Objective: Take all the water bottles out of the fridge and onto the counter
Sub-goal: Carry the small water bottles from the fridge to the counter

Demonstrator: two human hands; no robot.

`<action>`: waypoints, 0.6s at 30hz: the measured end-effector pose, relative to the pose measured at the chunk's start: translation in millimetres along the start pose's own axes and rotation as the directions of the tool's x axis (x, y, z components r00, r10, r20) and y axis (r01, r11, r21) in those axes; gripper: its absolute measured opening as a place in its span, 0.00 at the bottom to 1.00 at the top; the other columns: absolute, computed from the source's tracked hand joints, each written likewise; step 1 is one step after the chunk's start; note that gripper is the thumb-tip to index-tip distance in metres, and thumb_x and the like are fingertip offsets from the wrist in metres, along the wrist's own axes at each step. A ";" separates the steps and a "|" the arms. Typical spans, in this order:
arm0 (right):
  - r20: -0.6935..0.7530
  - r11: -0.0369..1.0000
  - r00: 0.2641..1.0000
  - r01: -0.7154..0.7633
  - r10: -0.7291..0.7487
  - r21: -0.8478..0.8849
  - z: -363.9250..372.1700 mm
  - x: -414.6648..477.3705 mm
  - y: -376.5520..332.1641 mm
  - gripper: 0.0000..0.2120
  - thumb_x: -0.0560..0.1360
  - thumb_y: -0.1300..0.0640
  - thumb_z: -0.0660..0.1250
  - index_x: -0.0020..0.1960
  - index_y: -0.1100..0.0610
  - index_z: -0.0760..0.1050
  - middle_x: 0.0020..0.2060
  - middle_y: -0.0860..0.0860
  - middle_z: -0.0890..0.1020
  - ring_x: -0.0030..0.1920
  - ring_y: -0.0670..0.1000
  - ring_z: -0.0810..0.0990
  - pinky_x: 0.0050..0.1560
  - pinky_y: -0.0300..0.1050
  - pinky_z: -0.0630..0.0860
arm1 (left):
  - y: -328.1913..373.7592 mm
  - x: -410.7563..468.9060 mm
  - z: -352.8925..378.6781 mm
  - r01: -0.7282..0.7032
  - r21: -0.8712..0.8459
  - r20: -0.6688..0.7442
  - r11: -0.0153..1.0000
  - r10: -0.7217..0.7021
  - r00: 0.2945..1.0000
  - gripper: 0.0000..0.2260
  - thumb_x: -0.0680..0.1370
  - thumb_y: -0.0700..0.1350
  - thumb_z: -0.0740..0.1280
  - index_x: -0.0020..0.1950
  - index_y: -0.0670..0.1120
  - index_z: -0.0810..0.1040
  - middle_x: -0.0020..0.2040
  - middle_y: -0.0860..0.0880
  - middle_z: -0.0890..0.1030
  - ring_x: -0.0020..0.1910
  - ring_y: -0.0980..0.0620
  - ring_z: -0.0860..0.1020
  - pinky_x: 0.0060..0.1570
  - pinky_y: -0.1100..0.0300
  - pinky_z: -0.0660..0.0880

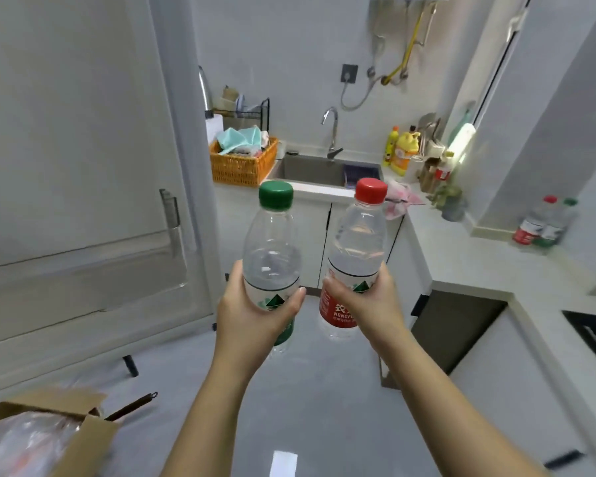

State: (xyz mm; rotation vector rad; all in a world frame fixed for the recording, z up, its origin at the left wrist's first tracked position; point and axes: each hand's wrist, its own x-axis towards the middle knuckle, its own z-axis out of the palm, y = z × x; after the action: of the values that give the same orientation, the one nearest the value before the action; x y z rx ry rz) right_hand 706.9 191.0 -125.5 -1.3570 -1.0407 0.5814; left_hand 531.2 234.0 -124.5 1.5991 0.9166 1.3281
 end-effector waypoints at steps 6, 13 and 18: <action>-0.114 0.998 0.992 -0.060 0.059 -0.003 -43.1 8.4 15.7 0.26 0.65 0.54 0.79 0.60 0.49 0.75 0.49 0.44 0.85 0.52 0.43 0.83 0.47 0.34 0.77 | -11.2 18.6 49.3 0.026 -0.022 0.124 0.999 -0.023 0.992 0.23 0.62 0.56 0.78 0.51 0.69 0.72 0.48 0.66 0.81 0.48 0.66 0.79 0.43 0.66 0.75; -0.198 0.998 0.978 -0.068 0.067 0.002 -107.4 20.6 35.9 0.33 0.58 0.43 0.78 0.61 0.44 0.74 0.51 0.41 0.84 0.53 0.41 0.82 0.45 0.32 0.77 | -17.5 26.0 123.7 -0.002 -0.013 0.232 1.000 0.005 0.973 0.24 0.66 0.46 0.81 0.47 0.70 0.72 0.45 0.65 0.81 0.45 0.66 0.79 0.38 0.73 0.74; -0.215 0.999 0.976 -0.046 0.040 -0.025 -175.0 37.9 48.3 0.30 0.59 0.43 0.77 0.59 0.39 0.73 0.50 0.33 0.82 0.52 0.35 0.80 0.42 0.24 0.74 | -12.0 27.7 194.7 0.034 -0.049 0.263 0.998 -0.020 0.965 0.22 0.63 0.52 0.79 0.50 0.62 0.74 0.46 0.61 0.82 0.46 0.61 0.80 0.42 0.64 0.76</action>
State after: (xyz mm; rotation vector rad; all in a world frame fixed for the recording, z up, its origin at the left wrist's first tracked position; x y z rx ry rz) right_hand 885.3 143.7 -143.4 -1.4371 -0.8495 0.4409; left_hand 727.4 234.7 -141.6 1.6674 0.7325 1.0799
